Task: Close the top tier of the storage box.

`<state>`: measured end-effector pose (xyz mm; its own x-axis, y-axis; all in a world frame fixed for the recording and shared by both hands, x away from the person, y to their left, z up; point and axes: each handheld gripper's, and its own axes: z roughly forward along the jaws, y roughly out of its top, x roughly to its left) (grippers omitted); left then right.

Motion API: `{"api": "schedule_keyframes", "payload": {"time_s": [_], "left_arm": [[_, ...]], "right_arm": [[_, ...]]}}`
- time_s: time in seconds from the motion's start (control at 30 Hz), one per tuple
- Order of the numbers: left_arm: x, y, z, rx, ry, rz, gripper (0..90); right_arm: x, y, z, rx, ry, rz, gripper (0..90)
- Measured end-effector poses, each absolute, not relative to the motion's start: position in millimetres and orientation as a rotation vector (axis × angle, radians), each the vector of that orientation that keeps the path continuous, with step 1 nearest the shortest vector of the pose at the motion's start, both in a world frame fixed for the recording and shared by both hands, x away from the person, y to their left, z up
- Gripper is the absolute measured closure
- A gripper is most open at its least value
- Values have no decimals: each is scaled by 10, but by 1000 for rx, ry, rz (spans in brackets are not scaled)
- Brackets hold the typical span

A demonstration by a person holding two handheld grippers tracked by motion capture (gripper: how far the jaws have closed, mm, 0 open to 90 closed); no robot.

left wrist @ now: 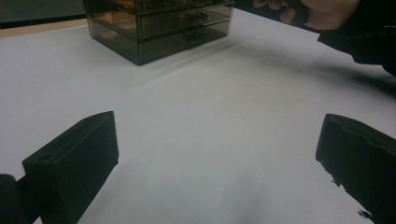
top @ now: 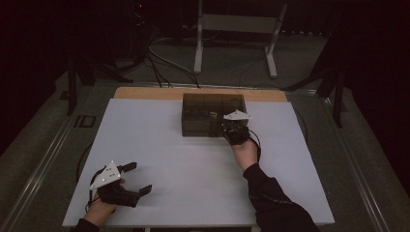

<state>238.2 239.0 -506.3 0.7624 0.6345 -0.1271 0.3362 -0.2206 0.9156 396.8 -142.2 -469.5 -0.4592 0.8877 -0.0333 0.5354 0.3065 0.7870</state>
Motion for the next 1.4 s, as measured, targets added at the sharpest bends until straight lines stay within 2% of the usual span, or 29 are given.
{"api": "schedule_keyframes", "payload": {"time_s": [0.93,1.2,1.4], "left_arm": [[2388,2384,-5070,1828,755,325,0],[2395,2381,-5070,1829,753,325,0],[2393,2379,-5070,1828,754,326,0]], "right_arm": [[3945,-1440,-4672,1291,2083,963,895],[3860,-1473,-4670,1273,2101,965,814],[3822,-1457,-4674,1278,2124,968,636]]}}
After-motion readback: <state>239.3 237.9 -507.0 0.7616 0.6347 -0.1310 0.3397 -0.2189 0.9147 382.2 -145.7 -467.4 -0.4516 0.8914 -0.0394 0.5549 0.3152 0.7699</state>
